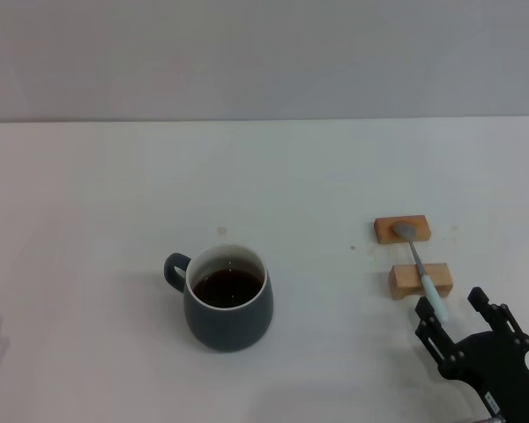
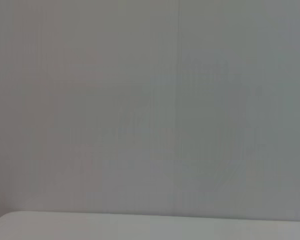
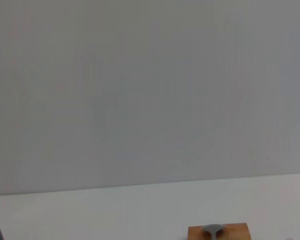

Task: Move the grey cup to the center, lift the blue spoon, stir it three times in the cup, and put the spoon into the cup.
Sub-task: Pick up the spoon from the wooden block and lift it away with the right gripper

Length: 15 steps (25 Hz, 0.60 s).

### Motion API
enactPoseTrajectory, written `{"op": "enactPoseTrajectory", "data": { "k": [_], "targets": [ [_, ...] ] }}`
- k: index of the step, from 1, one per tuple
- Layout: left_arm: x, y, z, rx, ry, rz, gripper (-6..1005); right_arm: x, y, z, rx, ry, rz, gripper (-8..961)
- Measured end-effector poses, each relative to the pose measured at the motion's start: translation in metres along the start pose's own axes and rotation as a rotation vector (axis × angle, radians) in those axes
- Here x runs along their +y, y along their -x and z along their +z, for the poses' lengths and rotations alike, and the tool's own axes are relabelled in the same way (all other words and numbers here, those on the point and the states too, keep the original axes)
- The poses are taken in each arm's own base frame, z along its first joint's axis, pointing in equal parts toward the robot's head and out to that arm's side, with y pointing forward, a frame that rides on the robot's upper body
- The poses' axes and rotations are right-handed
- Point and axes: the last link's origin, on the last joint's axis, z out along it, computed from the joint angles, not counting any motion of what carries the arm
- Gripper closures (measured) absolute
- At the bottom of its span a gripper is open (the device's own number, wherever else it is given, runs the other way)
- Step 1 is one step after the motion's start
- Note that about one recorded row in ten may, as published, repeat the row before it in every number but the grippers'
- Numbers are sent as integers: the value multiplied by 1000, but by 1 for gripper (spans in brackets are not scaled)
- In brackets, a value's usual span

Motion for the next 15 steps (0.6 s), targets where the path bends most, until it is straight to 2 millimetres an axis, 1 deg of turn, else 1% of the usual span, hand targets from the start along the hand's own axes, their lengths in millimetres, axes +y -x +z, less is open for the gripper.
{"op": "enactPoseTrajectory", "data": {
  "k": [15],
  "targets": [
    [-1, 0, -2, 1, -7, 1, 140, 0, 1, -1, -6, -1, 0, 192]
  ]
}}
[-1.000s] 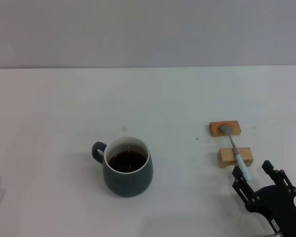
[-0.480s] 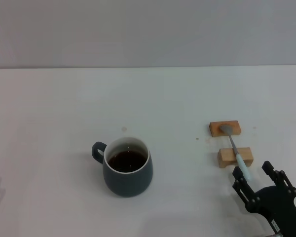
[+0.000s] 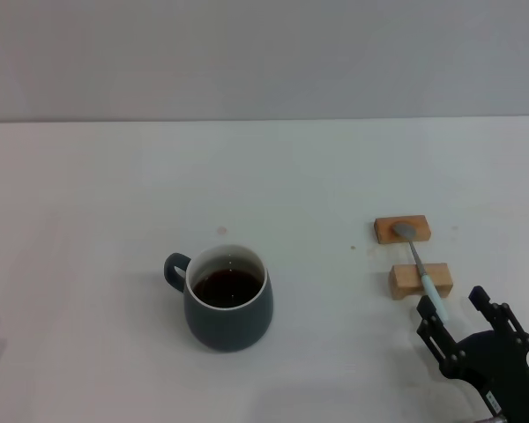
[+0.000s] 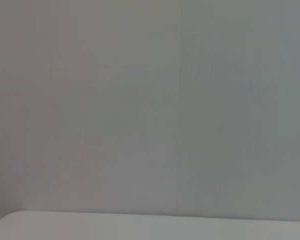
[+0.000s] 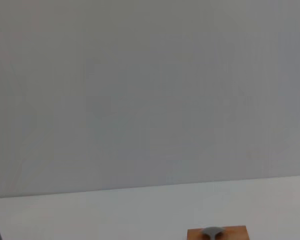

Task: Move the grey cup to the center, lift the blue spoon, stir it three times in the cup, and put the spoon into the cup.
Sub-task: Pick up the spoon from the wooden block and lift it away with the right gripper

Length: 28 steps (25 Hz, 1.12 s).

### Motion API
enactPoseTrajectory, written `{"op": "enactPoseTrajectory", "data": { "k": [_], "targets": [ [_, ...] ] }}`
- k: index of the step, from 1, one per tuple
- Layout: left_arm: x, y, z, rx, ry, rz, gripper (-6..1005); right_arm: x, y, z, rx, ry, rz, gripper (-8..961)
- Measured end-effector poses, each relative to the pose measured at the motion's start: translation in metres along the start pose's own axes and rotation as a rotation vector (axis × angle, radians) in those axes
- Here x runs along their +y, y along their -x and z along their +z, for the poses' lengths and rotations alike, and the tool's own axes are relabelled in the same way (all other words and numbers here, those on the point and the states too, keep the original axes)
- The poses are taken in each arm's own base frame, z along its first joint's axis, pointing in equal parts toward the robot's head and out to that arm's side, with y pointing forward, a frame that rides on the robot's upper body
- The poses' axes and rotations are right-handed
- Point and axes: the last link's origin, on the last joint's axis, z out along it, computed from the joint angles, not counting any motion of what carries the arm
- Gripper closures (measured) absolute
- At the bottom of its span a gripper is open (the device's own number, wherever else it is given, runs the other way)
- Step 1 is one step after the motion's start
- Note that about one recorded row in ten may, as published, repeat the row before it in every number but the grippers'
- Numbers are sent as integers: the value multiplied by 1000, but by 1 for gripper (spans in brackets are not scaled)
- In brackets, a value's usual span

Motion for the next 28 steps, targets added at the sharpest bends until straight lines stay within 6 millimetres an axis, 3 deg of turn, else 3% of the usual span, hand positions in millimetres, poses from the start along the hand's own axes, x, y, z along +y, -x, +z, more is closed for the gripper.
{"op": "enactPoseTrajectory", "data": {
  "k": [11, 28],
  "targets": [
    [0, 0, 0, 0, 3, 2, 140, 0, 0, 1, 5, 19, 21, 344],
    [-1, 0, 0, -1, 4, 4, 140, 0, -3, 7, 40, 34, 17, 431]
  ]
}}
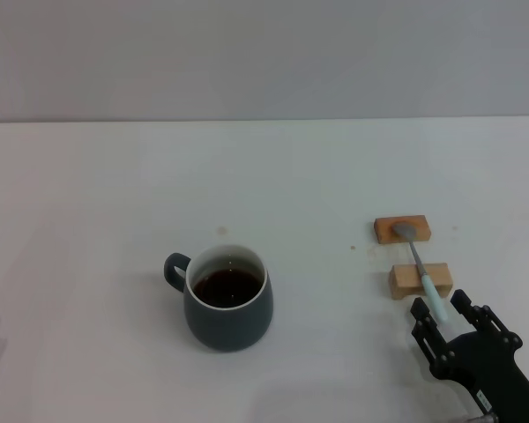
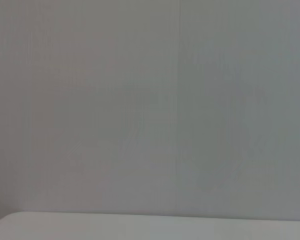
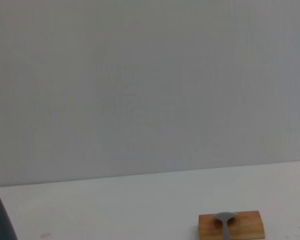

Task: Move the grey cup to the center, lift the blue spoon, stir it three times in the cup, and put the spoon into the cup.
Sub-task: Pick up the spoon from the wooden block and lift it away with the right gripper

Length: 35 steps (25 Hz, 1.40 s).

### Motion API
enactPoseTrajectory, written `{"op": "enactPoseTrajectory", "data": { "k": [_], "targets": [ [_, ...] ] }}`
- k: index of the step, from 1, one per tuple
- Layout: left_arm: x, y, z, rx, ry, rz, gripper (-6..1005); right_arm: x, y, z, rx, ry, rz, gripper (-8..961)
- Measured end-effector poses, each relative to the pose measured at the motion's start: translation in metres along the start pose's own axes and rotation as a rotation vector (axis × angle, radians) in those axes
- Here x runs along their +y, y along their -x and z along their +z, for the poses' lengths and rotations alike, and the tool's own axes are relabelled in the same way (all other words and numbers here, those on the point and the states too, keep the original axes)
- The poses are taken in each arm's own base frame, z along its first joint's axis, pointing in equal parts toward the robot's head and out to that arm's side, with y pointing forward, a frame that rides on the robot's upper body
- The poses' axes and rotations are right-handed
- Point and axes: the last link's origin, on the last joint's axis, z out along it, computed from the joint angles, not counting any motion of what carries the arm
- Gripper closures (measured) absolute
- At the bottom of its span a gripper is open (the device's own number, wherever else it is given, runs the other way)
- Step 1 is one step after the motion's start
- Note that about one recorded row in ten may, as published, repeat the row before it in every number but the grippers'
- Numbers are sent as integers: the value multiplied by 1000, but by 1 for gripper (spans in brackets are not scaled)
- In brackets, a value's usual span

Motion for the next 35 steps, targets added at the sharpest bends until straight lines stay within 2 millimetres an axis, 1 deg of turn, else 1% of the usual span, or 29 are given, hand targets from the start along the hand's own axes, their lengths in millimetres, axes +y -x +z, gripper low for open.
{"op": "enactPoseTrajectory", "data": {
  "k": [13, 29, 35],
  "targets": [
    [-2, 0, -1, -4, -1, 6, 140, 1, 0, 0, 4, 3, 1, 503],
    [-4, 1, -2, -10, -4, 15, 140, 2, 0, 0, -2, -21, 25, 638],
    [-6, 1, -2, -9, -12, 17, 140, 0, 1, 0, -9, -28, 25, 785]
  ]
}}
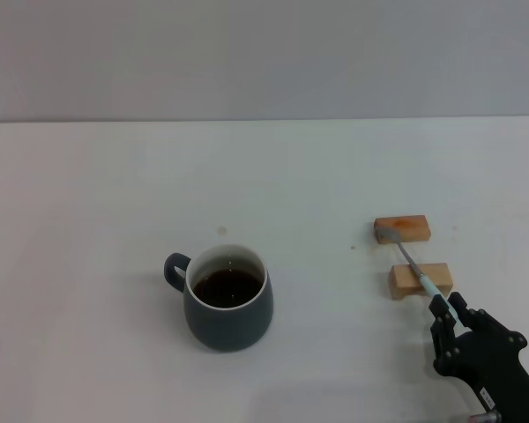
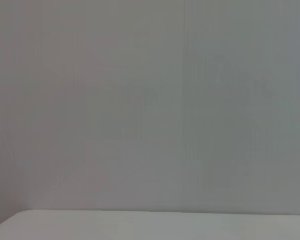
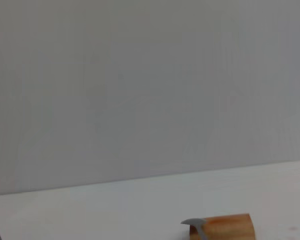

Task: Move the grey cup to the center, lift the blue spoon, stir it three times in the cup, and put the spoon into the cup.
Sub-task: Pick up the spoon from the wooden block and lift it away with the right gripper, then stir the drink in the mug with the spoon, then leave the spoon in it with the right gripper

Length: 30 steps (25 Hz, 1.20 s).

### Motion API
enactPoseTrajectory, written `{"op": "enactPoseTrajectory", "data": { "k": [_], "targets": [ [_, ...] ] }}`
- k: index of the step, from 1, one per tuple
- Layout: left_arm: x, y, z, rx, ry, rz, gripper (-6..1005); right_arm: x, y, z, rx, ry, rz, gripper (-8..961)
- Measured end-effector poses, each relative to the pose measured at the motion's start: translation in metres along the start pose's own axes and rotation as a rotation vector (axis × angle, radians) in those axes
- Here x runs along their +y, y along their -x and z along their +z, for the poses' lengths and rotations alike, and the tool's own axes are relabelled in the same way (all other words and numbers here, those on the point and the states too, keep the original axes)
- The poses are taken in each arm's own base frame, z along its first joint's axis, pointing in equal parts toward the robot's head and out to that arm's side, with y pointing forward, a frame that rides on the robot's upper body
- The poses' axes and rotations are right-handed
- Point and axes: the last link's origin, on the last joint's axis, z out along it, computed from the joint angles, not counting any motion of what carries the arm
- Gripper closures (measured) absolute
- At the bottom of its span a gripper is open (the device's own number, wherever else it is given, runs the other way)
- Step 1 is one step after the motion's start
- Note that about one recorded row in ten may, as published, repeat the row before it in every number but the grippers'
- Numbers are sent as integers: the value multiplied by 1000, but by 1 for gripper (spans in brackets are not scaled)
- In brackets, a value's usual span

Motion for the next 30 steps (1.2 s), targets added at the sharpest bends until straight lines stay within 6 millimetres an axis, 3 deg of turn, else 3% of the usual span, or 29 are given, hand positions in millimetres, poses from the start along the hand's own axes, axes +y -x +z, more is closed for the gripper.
{"op": "enactPoseTrajectory", "data": {
  "k": [14, 30],
  "targets": [
    [1, -1, 2, 5, 6, -3, 140, 3, 18, 1, -102, 19, 1, 787],
    [3, -1, 4, 6, 14, -3, 140, 31, 65, 64, -63, 225, -66, 787]
  ]
}}
